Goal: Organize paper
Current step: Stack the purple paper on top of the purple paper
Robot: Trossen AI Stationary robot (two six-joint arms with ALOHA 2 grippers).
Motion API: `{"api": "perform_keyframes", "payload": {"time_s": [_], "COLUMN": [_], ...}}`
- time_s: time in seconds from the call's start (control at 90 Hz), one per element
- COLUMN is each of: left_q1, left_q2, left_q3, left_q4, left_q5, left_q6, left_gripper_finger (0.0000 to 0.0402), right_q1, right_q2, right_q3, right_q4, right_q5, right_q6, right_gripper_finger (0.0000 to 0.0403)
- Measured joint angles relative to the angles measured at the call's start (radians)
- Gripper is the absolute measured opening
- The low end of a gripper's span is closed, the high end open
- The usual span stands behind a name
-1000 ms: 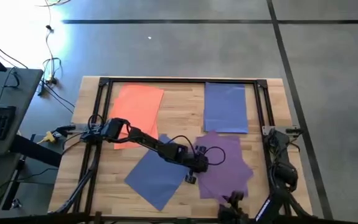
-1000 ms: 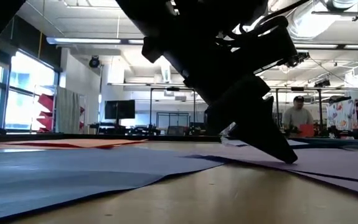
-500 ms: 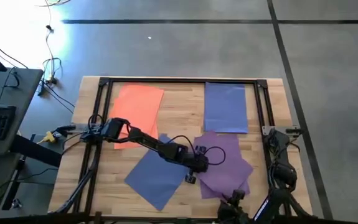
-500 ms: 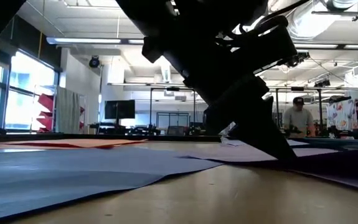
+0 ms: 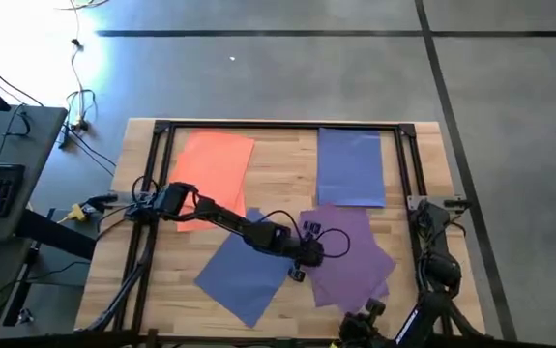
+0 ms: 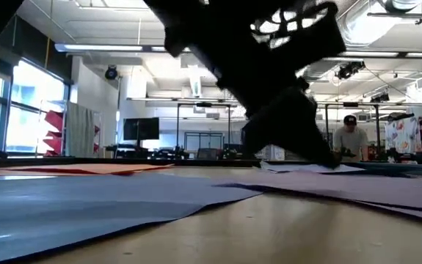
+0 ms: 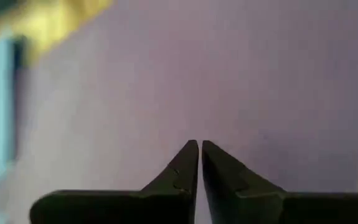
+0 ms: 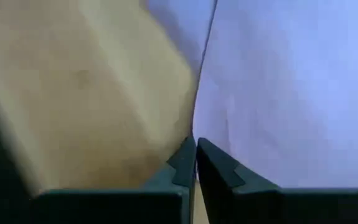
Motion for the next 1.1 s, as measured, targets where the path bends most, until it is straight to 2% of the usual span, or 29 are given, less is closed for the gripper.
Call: {"api": "perform_keyframes", "payload": {"time_s": [0.1,0.256,0.322,0.511,0.6,0.767,0.933,1.1], "left_q1": [-0.016,-0.046,-0.067,-0.124,-0.143,-0.156,-0.152,-0.150], "left_q2": [-0.012,-0.009,-0.004,0.016,0.021,0.022,0.033,0.064], "left_q3": [0.000,0.000,0.000,0.000,0.001,0.001,0.001,-0.001], "left_q4": [0.008,0.012,0.023,0.145,0.210,0.278,0.289,0.292], "left_q5": [0.020,0.259,0.300,0.264,0.215,0.188,0.163,0.158], "left_q6": [0.048,0.176,0.242,0.353,0.359,0.338,0.325,0.340], "left_gripper_finger": [0.0000,0.0006,0.0017,0.0077,0.0114,0.0171,0.0187,0.0187], "right_q1": [0.014,0.025,0.026,0.017,0.011,-0.006,-0.032,-0.067], "right_q2": [0.000,-0.002,-0.004,-0.004,-0.004,-0.004,-0.007,-0.008], "right_q3": [0.027,0.051,0.056,0.059,0.059,0.059,0.096,0.152], "right_q4": [-0.027,-0.146,-0.148,-0.151,-0.152,-0.149,-0.152,-0.152], "right_q5": [0.065,0.183,0.210,0.199,0.204,0.210,0.279,0.290], "right_q6": [0.054,0.215,0.250,0.261,0.261,0.265,0.265,0.249], "right_gripper_finger": [0.0000,0.0000,0.0000,0.0000,0.0000,0.0000,0.0000,0.0000]}}
